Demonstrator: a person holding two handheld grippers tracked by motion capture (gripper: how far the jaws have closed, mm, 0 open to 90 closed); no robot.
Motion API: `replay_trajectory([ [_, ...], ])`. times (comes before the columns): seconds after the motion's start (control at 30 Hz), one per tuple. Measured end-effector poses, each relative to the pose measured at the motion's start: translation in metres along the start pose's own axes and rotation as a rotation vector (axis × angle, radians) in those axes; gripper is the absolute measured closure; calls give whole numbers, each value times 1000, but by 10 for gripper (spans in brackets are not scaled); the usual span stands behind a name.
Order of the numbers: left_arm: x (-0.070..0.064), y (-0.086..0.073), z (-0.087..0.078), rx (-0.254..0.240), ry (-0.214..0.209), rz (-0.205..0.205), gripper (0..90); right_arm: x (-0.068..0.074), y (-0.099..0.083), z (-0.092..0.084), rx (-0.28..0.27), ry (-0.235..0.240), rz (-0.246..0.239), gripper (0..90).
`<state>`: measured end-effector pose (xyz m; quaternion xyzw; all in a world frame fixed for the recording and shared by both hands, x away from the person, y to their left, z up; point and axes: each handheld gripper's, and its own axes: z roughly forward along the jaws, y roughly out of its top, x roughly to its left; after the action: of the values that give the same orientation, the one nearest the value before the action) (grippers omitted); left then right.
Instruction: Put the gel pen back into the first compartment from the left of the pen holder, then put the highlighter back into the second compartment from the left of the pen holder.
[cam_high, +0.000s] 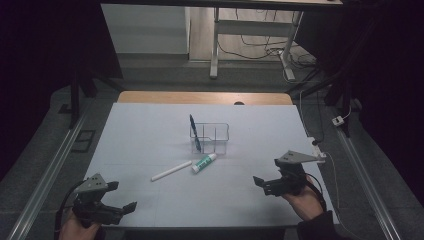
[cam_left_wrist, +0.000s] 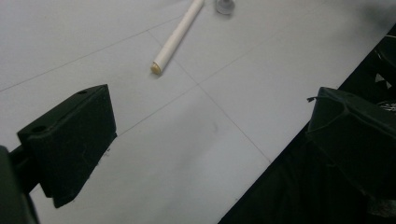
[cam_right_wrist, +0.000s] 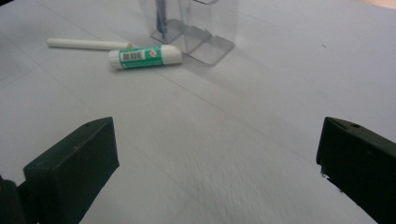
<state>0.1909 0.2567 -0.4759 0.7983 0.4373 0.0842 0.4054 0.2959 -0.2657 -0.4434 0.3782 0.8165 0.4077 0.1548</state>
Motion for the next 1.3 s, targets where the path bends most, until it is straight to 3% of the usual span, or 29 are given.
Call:
replay_trajectory([
  [0.2,1,0,-1,-6,0,-7,3,-6,-24,-22,15,-40,48,0],
  [0.4,1,0,-1,-7,2,-5,0,-6,-40,-29,53,-52,59,0],
  [0.63,-1,0,-1,-5,0,2,0,-10,-44,-36,24,-37,101,0],
  [0.77,-1,1,0,2,-18,1,0,-9,-43,-36,33,-43,93,0],
  [0.97,-2,7,-1,-7,-13,17,0,-9,-43,-34,41,-38,86,0],
  [1.17,-3,19,7,-5,5,66,0,-7,-42,-32,65,-32,71,0],
  [1.3,1,27,19,-15,-23,86,0,-7,-42,-32,63,-30,69,0],
])
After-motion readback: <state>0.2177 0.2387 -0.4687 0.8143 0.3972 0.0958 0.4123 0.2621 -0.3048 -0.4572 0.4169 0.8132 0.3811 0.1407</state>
